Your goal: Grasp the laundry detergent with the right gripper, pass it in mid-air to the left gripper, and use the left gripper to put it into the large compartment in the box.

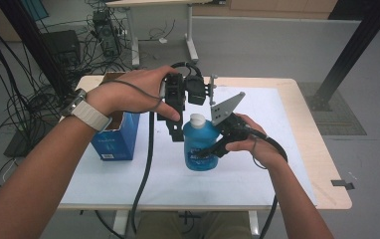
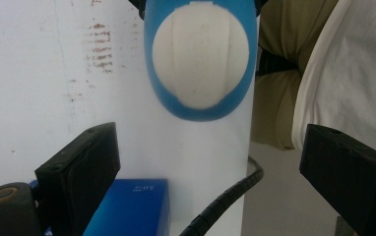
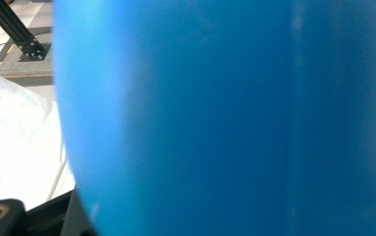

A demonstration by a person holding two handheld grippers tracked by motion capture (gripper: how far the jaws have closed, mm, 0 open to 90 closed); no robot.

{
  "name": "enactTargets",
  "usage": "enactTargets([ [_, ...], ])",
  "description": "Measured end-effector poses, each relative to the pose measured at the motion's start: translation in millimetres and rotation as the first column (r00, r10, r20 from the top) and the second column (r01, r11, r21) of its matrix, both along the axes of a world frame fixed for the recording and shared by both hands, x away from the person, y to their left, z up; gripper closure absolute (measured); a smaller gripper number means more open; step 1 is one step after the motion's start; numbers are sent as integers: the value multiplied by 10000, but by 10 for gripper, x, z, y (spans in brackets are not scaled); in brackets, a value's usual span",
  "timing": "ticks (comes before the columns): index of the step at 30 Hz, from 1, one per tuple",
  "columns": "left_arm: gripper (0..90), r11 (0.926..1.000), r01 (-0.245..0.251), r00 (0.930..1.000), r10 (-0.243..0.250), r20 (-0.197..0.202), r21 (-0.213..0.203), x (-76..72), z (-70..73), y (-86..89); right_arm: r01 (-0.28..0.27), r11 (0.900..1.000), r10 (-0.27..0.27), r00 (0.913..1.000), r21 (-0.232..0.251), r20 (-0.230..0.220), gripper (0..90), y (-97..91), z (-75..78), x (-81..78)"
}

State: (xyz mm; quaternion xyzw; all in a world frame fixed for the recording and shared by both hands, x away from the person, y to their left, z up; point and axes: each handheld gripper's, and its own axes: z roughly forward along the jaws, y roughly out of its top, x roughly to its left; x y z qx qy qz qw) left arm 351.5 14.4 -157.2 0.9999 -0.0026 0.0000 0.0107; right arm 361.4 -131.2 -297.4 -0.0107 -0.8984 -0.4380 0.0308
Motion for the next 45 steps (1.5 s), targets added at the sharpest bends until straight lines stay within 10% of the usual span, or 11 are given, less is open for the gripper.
enactTargets([
  [45,84,9999,-105,9998,108,171,-136,44,-15,-186,-203,9998,204,9997,80,-115,437,113,4,10],
])
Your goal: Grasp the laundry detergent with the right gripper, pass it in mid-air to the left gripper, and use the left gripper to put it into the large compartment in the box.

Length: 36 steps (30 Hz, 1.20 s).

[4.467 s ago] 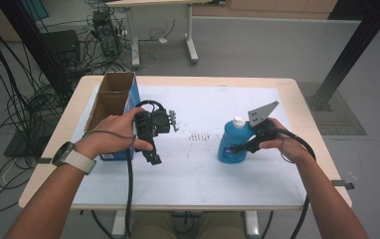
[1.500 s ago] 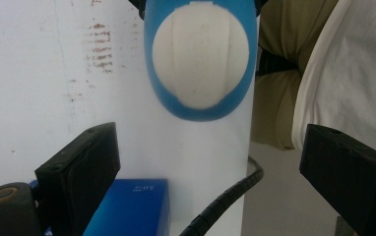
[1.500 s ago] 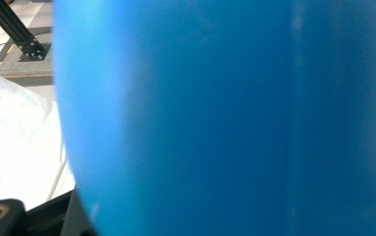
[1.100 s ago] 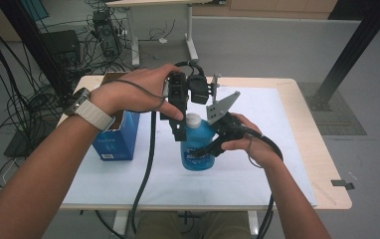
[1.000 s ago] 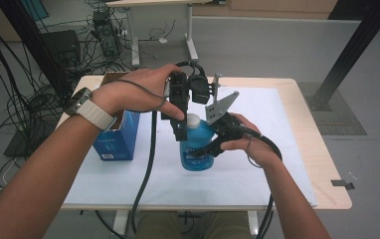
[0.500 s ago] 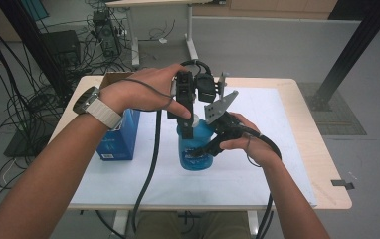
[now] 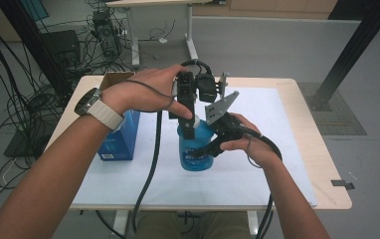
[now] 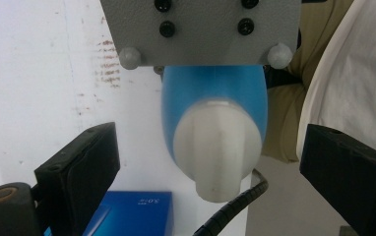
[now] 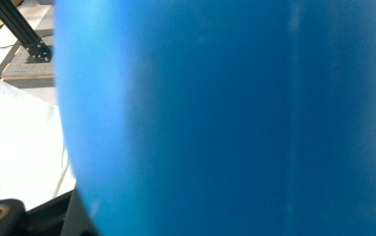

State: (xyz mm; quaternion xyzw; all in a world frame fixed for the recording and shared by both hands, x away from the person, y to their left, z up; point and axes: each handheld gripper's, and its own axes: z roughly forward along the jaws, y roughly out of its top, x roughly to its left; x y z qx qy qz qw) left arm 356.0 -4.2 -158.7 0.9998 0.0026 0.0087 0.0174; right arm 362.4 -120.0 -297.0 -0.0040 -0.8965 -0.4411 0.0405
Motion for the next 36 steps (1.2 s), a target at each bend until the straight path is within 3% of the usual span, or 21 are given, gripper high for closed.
enactTargets([
  [36,84,9998,-131,9999,131,34,-176,6,-16,13,-76,10000,76,10000,41,13,437,19,-14,-10],
])
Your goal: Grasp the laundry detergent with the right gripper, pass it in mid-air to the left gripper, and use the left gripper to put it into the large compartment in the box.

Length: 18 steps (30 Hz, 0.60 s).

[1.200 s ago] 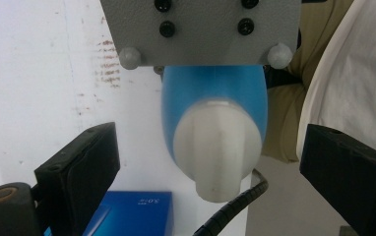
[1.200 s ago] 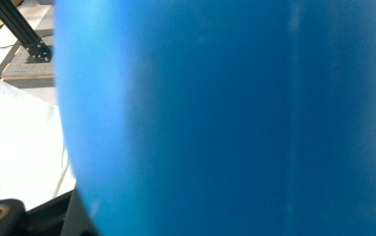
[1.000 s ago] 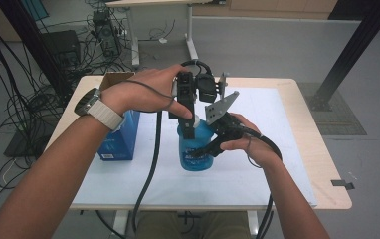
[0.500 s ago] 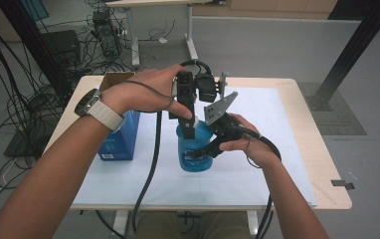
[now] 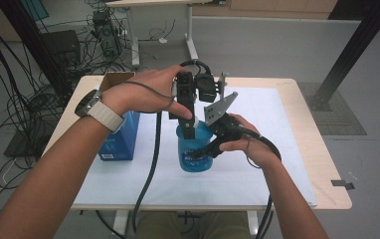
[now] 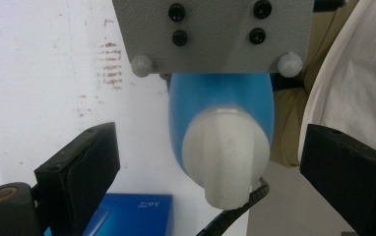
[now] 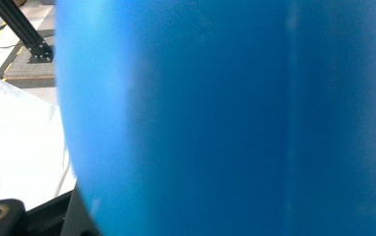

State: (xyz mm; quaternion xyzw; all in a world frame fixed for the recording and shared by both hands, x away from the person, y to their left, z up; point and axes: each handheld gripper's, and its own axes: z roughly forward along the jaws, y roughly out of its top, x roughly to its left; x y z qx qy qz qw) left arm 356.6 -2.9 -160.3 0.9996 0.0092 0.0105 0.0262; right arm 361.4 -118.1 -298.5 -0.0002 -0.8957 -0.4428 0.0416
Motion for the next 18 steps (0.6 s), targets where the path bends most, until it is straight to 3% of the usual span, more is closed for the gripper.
enactTargets([
  [18,84,10000,12,10000,-12,5,-71,8,-4,0,66,9999,-66,10000,96,-4,436,-21,1,2],
])
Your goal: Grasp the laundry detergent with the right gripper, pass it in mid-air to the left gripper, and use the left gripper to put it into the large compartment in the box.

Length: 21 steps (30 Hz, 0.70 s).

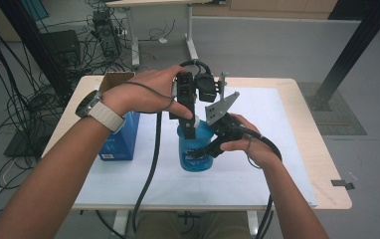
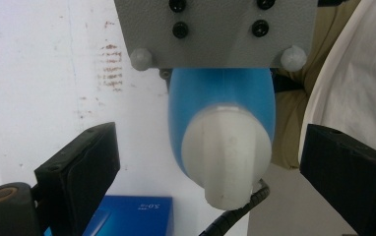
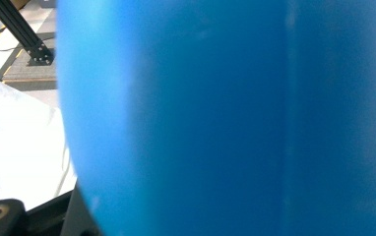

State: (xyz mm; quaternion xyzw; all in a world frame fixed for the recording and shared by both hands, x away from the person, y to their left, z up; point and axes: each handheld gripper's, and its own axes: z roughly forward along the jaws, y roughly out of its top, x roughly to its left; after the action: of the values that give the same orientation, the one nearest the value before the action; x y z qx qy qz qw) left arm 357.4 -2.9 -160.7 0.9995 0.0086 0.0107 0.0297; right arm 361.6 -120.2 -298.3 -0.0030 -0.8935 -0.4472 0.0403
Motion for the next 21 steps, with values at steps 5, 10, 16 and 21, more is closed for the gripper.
enactTargets([
  [5,84,10000,4,10000,-4,1,4,-2,1,2,-7,10000,7,10000,-21,-9,436,2,-1,0],
  [10,84,10000,3,10000,-3,11,-8,-5,1,2,-30,10000,30,10000,-15,-9,436,8,-1,-4],
  [16,86,10000,-74,10000,74,7,-7,-7,-1,3,-51,10000,51,10000,-20,-10,436,20,-9,-11],
  [21,86,10000,-39,10000,39,10,23,-8,1,8,-41,10000,41,10000,-48,-7,436,16,-10,-11],
])
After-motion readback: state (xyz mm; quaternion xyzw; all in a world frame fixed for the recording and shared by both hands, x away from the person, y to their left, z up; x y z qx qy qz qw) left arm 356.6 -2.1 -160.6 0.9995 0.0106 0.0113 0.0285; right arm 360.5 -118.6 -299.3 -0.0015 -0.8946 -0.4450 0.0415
